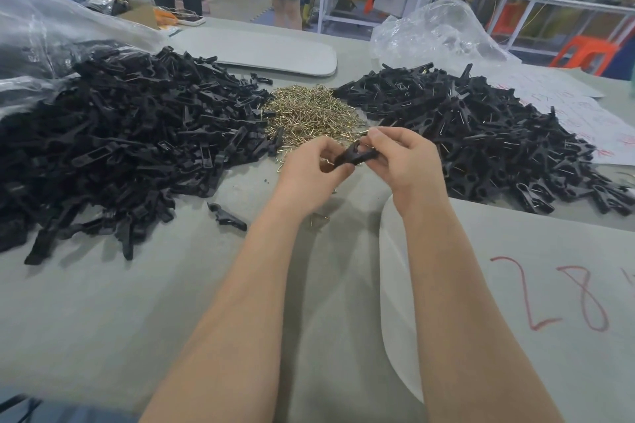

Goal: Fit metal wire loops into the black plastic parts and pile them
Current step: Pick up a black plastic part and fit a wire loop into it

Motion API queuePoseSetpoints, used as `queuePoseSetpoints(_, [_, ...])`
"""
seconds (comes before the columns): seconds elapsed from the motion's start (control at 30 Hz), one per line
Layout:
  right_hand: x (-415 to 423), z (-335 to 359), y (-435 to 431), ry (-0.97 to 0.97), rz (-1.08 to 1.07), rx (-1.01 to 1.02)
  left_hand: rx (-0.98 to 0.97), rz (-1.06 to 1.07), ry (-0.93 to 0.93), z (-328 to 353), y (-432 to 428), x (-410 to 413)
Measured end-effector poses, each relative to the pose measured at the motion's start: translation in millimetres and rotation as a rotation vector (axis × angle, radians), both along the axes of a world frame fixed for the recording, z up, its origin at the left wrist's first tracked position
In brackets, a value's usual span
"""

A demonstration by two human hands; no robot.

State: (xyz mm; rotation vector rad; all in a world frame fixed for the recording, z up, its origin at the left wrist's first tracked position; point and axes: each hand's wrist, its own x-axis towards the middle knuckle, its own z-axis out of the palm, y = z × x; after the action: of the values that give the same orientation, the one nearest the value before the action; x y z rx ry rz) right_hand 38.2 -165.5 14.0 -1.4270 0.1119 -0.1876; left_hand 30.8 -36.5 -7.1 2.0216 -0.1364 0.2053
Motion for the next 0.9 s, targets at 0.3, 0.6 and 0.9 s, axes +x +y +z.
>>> queuePoseSetpoints(0.3, [2,-3,-8,-0.023,-0.071,-0.521,0.183,0.073,-0.158,-4,-1,1])
queuePoseSetpoints(0.6, [2,-3,-10,-0.022,-0.067,-0.587,0.209,0.055,-0.177,-7,0,3])
queuePoseSetpoints(0.9, [0,0,-14,0.125,0.120,-0.344,0.078,-0.021,-0.122,0,8,-1])
